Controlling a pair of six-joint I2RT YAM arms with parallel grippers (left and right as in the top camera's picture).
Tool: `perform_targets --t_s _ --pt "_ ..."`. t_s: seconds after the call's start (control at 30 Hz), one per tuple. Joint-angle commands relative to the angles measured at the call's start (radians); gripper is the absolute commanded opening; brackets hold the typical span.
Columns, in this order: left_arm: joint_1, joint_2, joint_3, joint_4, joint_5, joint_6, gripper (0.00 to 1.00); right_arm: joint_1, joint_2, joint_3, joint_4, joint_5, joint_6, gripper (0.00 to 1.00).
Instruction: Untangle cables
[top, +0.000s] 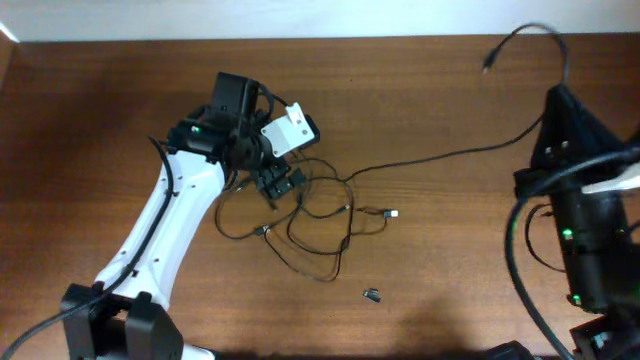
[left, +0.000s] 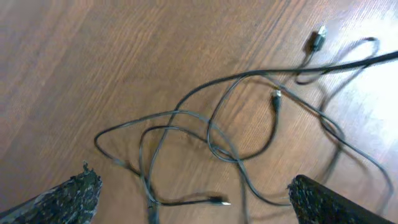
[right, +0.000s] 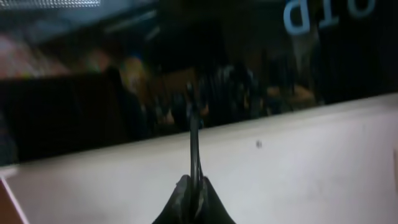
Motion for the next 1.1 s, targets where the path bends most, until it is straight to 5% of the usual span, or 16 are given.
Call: perform_targets --t_s 0.0,0.37,0.67,1.07 --pt "-0.002 -0.009 -0.120 0.144 0.023 0.043 0.99 -0.003 -0.003 0.010 0.048 0.015 0.088 0.04" --pt "-0.103 0.002 -0.285 0.563 0.026 0.044 0.99 -0.003 -0.002 0.010 0.191 -0.234 0.260 0.04" --pt "-0.108 0.114 -0.285 0.591 0.041 0.043 1.00 -0.003 -0.002 0.010 0.401 -0.244 0.321 0.04" --pt "-0.116 0.134 -0.285 0.652 0.369 0.043 1.00 -0.003 -0.002 0.010 0.676 -0.238 0.344 0.04"
